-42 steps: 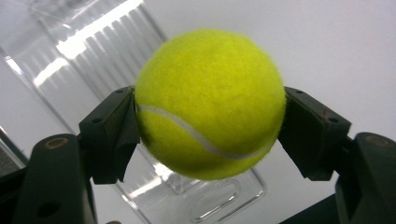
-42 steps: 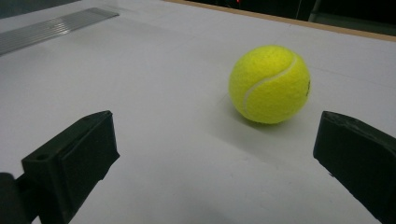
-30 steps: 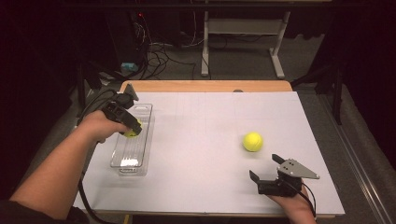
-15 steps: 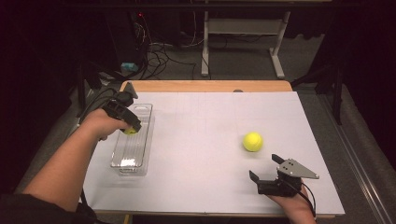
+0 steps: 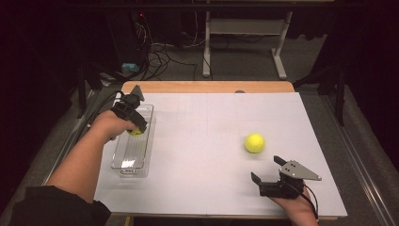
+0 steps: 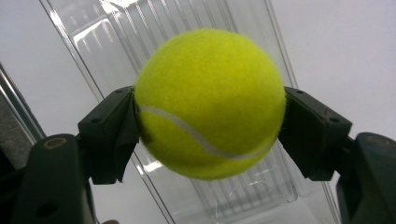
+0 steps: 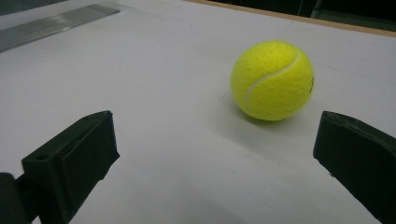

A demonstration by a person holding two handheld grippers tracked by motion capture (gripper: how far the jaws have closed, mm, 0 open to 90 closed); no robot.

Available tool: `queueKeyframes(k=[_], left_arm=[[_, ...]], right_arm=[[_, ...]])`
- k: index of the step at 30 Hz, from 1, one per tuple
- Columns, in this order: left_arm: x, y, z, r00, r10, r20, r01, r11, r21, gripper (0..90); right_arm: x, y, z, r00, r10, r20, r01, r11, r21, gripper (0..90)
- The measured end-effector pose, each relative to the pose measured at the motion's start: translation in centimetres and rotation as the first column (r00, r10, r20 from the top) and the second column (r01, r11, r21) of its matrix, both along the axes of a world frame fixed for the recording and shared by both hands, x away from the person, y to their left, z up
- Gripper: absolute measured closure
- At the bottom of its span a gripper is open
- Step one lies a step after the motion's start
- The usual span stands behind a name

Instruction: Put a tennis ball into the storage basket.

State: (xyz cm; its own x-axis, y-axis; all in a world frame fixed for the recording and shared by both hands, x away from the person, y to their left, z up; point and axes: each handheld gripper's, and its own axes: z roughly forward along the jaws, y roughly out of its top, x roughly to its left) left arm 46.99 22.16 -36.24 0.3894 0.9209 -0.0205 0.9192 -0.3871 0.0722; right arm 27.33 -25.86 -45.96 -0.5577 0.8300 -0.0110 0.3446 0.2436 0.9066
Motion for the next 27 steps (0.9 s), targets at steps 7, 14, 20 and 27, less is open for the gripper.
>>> queueKeyframes(k=[7,14,20,27], left_arm=[[-0.1,0.2,0.0,0.9998,0.003,0.018,-0.003,1.0,-0.004,24.7],[-0.8,-0.4,1.4,0.9985,-0.035,0.043,0.036,0.999,-0.025,1.5],[-1.6,-2.3,1.4,0.9956,-0.086,0.037,0.086,0.996,-0.021,0.6],[-2.3,-4.8,1.3,0.9871,-0.153,0.048,0.154,0.9877,-0.026,0.5]], right_arm=[[0.0,0.0,-0.1,1.0,0.001,0.0,-0.001,1.0,-0.002,0.0],[0.1,-0.1,0.0,1.0,-0.003,0.0,0.003,1.0,0.0,0.0],[0.1,-0.1,0.0,1.0,-0.008,0.003,0.008,1.0,-0.002,0.0],[0.1,-0.1,0.0,1.0,-0.009,0.003,0.009,1.0,-0.002,0.0]])
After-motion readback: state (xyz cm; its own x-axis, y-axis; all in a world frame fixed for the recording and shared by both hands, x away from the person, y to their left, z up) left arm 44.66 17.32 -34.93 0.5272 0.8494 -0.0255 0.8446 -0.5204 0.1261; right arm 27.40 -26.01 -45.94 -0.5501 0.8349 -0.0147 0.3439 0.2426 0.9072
